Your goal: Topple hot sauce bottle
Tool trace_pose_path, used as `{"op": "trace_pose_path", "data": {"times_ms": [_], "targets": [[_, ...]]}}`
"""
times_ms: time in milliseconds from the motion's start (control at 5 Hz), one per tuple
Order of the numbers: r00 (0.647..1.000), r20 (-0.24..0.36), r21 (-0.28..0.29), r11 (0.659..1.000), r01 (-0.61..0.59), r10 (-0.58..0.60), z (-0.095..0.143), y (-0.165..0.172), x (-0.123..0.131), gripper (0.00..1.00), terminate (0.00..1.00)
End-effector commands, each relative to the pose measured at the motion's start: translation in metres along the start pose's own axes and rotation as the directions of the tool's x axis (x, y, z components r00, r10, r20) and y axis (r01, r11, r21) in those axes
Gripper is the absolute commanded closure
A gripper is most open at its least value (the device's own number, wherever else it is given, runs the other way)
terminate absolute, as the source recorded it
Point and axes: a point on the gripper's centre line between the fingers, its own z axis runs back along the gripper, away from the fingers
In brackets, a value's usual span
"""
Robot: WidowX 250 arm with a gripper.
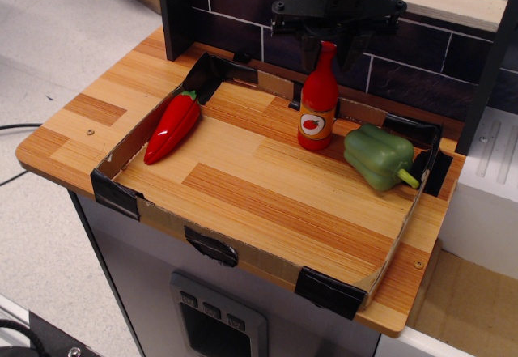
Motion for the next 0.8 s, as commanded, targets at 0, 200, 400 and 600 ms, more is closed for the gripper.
{"op": "trace_pose_path", "data": {"times_ms": [0,200,400,600], "targets": [[0.990,0.129,-0.053,0.997,-0.048,0.054,0.018,0.007,0.009,1.00,0.00],[0.969,0.234,-0.137,0.990,-0.041,0.073,0.026,0.019,0.007,1.00,0.00],[0.951,0.305,-0.201,0.980,0.004,0.058,0.028,0.026,0.002,1.00,0.00],[0.882,0.465,-0.278,0.959,0.062,0.078,0.027,0.030,-0.014,1.00,0.00]]}}
